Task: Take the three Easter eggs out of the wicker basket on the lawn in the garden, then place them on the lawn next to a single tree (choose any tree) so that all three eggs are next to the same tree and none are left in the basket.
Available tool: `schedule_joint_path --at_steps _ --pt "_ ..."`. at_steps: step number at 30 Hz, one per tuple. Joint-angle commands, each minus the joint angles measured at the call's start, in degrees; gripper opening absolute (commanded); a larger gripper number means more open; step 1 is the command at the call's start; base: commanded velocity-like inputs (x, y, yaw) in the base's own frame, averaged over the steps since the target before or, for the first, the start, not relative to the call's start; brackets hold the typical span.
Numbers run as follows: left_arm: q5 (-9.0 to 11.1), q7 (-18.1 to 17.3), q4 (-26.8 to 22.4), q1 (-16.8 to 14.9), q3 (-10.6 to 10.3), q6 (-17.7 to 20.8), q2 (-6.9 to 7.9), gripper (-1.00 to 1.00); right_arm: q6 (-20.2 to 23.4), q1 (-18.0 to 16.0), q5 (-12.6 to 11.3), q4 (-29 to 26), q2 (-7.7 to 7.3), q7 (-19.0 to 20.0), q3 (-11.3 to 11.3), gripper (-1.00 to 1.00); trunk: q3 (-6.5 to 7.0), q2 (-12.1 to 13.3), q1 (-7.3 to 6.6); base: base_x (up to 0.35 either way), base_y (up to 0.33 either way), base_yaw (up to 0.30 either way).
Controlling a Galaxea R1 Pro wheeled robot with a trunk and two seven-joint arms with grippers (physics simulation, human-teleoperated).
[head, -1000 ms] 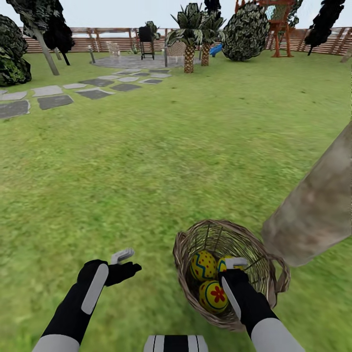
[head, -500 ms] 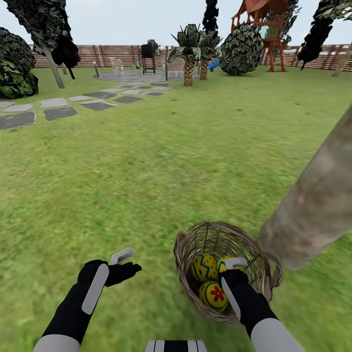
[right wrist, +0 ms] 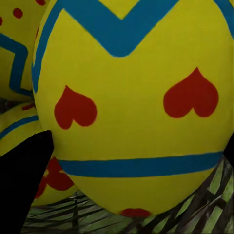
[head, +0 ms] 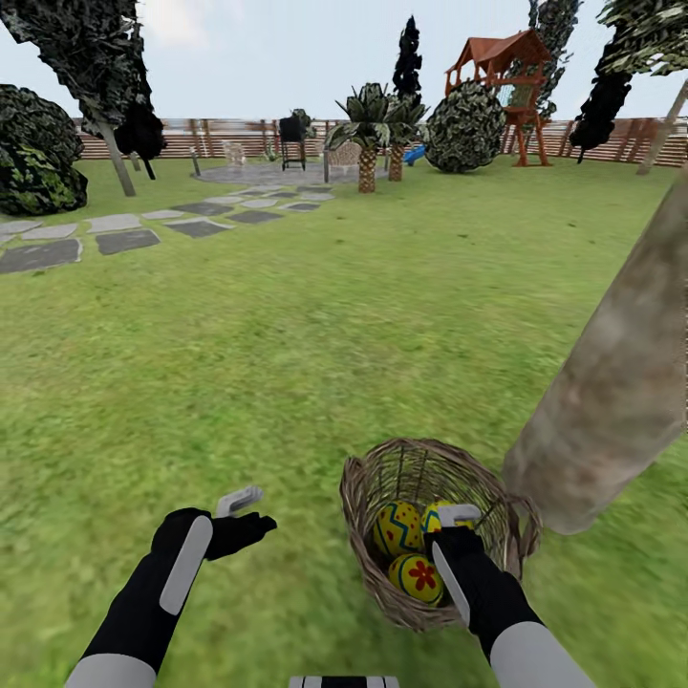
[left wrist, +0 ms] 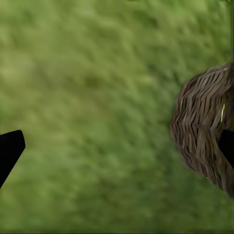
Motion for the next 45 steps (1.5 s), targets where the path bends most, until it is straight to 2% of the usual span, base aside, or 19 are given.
schedule_joint_path --at_steps 1,10,18,19,20,24,28,33,37,45 --pt "0.6 0.5 -0.1 0.0 0.1 0.2 -0.05 1.0 0.4 0.0 0.1 -0.2 -0.02 -0.2 0.1 -1.0 0.18 0.0 -0.04 -0.028 0.0 0.0" --pt "0.6 0.5 -0.1 0.0 0.2 0.2 0.13 1.0 0.4 0.0 0.0 -0.5 -0.37 3.0 0.0 -1.0 2.17 0.1 -0.27 -0.002 0.0 0.0" --pt "0.6 0.5 -0.1 0.0 0.2 0.2 0.2 1.0 1.4 0.0 -0.1 -0.4 -0.75 10.5 -0.1 -1.0 3.95 0.2 -0.48 0.0 0.0 0.0" --pt "0.6 0.5 -0.1 0.0 0.2 0.2 0.21 1.0 2.5 0.0 0.0 -0.5 -1.1 14.5 -0.2 -1.0 4.17 0.2 -0.5 0.0 0.0 0.0" --pt "0.6 0.5 -0.1 0.0 0.2 0.2 0.18 1.0 3.1 0.0 0.1 -0.5 -2.38 18.1 -0.4 -1.0 4.39 0.3 -0.53 0.0 0.0 0.0" --pt "0.6 0.5 -0.1 -0.1 0.2 0.2 0.13 1.0 3.4 0.0 0.0 -0.5 -4.97 24.0 -0.5 -1.0 5.23 0.7 -0.83 0.0 0.0 0.0" --pt "0.6 0.5 -0.1 0.0 0.1 0.2 0.04 1.0 7.1 0.0 0.0 -1.5 -7.49 31.2 -0.5 -1.0 5.95 2.3 -1.71 0.0 0.0 0.0" --pt "0.6 0.5 0.0 0.0 0.1 0.2 0.04 1.0 7.8 0.0 -0.2 -3.2 -8.98 33.5 -0.6 -1.0 6.85 4.3 -2.8 0.0 0.0 0.0" --pt "0.6 0.5 0.0 0.0 0.1 0.2 0.04 1.0 7.8 0.0 -0.2 -3.3 -11.57 43.8 -0.7 -1.0 7.57 5.9 -3.68 -0.007 0.0 0.0" --pt "0.5 0.5 0.0 0.0 0.1 0.2 0.04 1.0 7.7 0.0 -0.2 -3.3 -12.66 49.9 -0.7 -1.0 9.0 9.1 -5.44 -0.25 0.0 0.0"
